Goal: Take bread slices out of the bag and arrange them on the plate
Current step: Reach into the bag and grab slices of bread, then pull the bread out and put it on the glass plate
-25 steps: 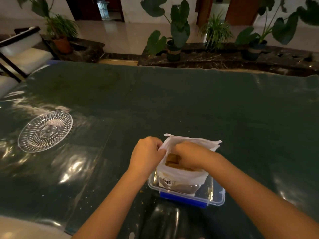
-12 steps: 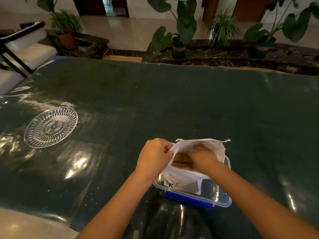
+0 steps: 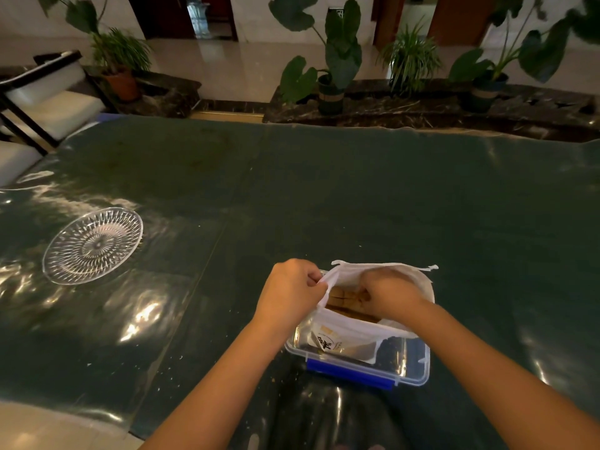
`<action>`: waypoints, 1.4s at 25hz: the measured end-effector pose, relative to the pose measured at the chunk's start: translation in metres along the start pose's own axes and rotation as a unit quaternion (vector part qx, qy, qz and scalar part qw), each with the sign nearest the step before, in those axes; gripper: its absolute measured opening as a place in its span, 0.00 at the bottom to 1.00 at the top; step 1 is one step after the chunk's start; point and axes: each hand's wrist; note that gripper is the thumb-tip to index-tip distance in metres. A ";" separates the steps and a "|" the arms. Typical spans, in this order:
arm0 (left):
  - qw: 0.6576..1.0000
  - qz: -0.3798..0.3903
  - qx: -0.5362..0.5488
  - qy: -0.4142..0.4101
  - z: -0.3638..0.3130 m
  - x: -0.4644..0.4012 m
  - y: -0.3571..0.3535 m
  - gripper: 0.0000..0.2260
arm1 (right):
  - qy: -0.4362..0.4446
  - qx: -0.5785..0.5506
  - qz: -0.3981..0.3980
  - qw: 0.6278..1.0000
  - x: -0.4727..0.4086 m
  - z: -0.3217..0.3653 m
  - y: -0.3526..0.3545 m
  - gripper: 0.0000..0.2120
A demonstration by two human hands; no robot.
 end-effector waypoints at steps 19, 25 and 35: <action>0.985 0.004 0.115 -0.132 0.004 -0.004 0.015 0.28 | 0.225 -0.106 -0.177 0.952 0.088 -0.004 0.118 0.09; 0.946 -0.076 0.244 -0.199 -0.019 -0.006 0.025 0.20 | 0.313 -0.110 -0.167 0.928 0.096 0.008 0.147 0.09; 0.897 -0.223 0.363 -0.114 0.020 0.018 0.073 0.16 | 0.309 -0.540 -0.022 0.782 0.062 0.050 0.105 0.26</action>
Point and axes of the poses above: each hand's wrist, its own x-axis away from the middle knuckle, its own y-axis out of the back of the hand, z = x × y, and after that the axes turned 10 degrees about -x, right-handed
